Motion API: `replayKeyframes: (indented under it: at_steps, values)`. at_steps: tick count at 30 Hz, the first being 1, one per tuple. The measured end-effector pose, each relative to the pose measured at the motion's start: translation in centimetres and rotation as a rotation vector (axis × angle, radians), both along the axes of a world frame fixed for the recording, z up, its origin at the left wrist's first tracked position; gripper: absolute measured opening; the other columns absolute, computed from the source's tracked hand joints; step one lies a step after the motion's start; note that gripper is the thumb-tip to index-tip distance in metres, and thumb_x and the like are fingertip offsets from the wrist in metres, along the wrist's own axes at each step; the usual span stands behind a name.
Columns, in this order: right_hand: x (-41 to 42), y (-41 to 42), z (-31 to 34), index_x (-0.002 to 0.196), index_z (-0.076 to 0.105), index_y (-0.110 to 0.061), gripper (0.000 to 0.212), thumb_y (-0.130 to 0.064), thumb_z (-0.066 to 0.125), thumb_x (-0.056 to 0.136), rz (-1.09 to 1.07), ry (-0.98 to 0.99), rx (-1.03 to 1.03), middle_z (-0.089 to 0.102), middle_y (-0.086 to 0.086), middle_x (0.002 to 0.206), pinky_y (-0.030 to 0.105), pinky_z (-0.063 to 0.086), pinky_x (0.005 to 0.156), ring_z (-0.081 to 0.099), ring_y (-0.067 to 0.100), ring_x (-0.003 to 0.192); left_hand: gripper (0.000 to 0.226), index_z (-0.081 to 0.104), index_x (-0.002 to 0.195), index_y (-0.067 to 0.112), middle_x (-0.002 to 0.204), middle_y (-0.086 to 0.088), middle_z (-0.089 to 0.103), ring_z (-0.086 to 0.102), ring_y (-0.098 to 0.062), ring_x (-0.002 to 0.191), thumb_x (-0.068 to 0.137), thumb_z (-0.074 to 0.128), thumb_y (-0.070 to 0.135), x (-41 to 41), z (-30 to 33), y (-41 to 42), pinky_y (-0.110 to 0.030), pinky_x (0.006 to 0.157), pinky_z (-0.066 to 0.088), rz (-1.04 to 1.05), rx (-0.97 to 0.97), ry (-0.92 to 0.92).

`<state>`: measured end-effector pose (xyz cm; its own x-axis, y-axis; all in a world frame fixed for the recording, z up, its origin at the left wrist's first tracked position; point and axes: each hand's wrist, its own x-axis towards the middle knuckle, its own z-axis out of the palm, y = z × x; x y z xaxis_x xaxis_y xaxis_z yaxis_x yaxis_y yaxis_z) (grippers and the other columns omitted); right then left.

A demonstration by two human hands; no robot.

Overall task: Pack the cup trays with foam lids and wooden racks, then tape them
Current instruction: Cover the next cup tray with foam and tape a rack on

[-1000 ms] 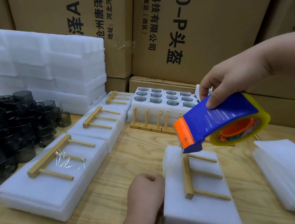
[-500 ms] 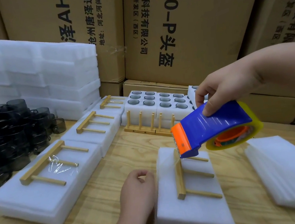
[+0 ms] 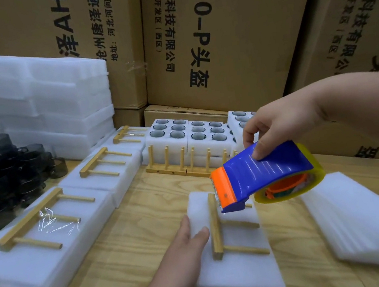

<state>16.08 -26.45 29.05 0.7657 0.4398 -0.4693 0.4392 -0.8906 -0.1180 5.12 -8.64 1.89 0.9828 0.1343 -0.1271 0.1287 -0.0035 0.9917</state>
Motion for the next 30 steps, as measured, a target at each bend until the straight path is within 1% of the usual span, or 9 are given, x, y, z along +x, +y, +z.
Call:
replayKeyframes:
  at_steps: [2, 3, 5, 6, 11, 23, 25, 27, 30]
  values:
    - [0.3, -0.8, -0.7, 0.114, 0.061, -0.033, 0.023, -0.038, 0.069, 0.094, -0.012, 0.026, 0.018, 0.076, -0.013, 0.093, 0.021, 0.058, 0.07, 0.074, 0.004, 0.087, 0.037, 0.055, 0.133, 0.052, 0.124, 0.048, 0.053, 0.046, 0.027, 0.113, 0.099, 0.06, 0.04, 0.2, 0.8, 0.2, -0.001, 0.092, 0.036, -0.009, 0.013, 0.007]
    - [0.4, -1.3, -1.1, 0.114, 0.061, -0.033, 0.023, -0.038, 0.069, 0.094, -0.021, 0.045, 0.033, 0.076, -0.013, 0.092, 0.024, 0.059, 0.073, 0.074, 0.005, 0.088, 0.039, 0.053, 0.134, 0.058, 0.127, 0.05, 0.049, 0.044, 0.027, 0.119, 0.098, 0.061, 0.042, 0.3, 1.4, 0.3, -0.002, 0.097, 0.036, -0.025, 0.06, -0.008]
    - [0.7, -2.6, -2.2, 0.115, 0.062, -0.034, 0.023, -0.038, 0.07, 0.094, -0.039, 0.083, 0.062, 0.077, -0.015, 0.093, 0.03, 0.059, 0.081, 0.074, 0.006, 0.089, 0.073, 0.023, 0.158, 0.045, 0.152, 0.036, 0.017, 0.011, 0.014, 0.145, 0.096, 0.061, 0.052, 1.0, 1.8, 0.2, -0.015, 0.118, 0.014, -0.054, 0.227, -0.093]
    - [0.8, -3.3, -2.8, 0.115, 0.063, -0.034, 0.023, -0.037, 0.07, 0.094, -0.049, 0.09, 0.074, 0.077, -0.014, 0.093, 0.031, 0.058, 0.084, 0.073, 0.006, 0.089, 0.086, 0.01, 0.162, 0.036, 0.154, 0.033, 0.005, -0.004, 0.012, 0.145, 0.095, 0.06, 0.056, 1.3, 2.0, -0.1, -0.017, 0.117, 0.004, -0.073, 0.332, -0.107]
    - [1.2, -6.4, -6.5, 0.111, 0.066, -0.033, 0.018, -0.031, 0.072, 0.094, -0.109, 0.124, 0.126, 0.077, -0.009, 0.092, 0.037, 0.056, 0.087, 0.072, 0.011, 0.09, 0.1, -0.009, 0.163, 0.023, 0.168, 0.013, -0.018, -0.021, -0.005, 0.151, 0.092, 0.052, 0.06, 1.7, 1.6, -2.2, -0.028, 0.125, -0.001, -0.182, 0.733, -0.087]
    - [1.3, -8.3, -10.6, 0.104, 0.067, -0.029, 0.008, -0.026, 0.066, 0.096, -0.141, 0.066, 0.277, 0.072, -0.006, 0.093, 0.042, 0.052, 0.085, 0.066, 0.02, 0.093, 0.096, -0.012, 0.162, 0.03, 0.166, 0.012, -0.027, -0.022, -0.011, 0.153, 0.092, 0.043, 0.066, 1.6, 1.4, -2.5, -0.032, 0.124, 0.001, -0.159, 0.825, -0.026]
    - [1.2, -8.8, -11.3, 0.108, 0.067, -0.03, 0.013, -0.022, 0.062, 0.099, -0.144, 0.039, 0.333, 0.073, -0.003, 0.101, 0.04, 0.053, 0.089, 0.067, 0.02, 0.097, 0.095, -0.011, 0.162, 0.031, 0.165, 0.012, -0.028, -0.021, -0.013, 0.154, 0.093, 0.043, 0.066, 1.6, 1.4, -2.6, -0.034, 0.125, 0.002, -0.158, 0.819, -0.009]
    - [0.6, -9.6, -12.1, 0.115, 0.062, -0.042, 0.019, -0.035, 0.064, 0.097, -0.127, -0.002, 0.399, 0.07, -0.012, 0.099, 0.025, 0.053, 0.078, 0.067, 0.007, 0.089, 0.091, -0.01, 0.162, 0.031, 0.165, 0.011, -0.028, -0.019, -0.015, 0.155, 0.095, 0.042, 0.064, 1.6, 1.5, -2.6, -0.035, 0.125, 0.002, -0.155, 0.82, -0.001]
    - [-0.7, -11.2, -13.4, 0.129, 0.043, -0.066, 0.068, -0.072, 0.076, 0.07, -0.059, -0.073, 0.462, 0.055, -0.031, 0.119, 0.012, 0.049, 0.081, 0.062, -0.006, 0.103, 0.083, -0.009, 0.163, 0.028, 0.166, 0.009, -0.027, -0.017, -0.017, 0.156, 0.1, 0.037, 0.057, 1.5, 1.6, -2.7, -0.034, 0.125, 0.0, -0.155, 0.838, -0.001]
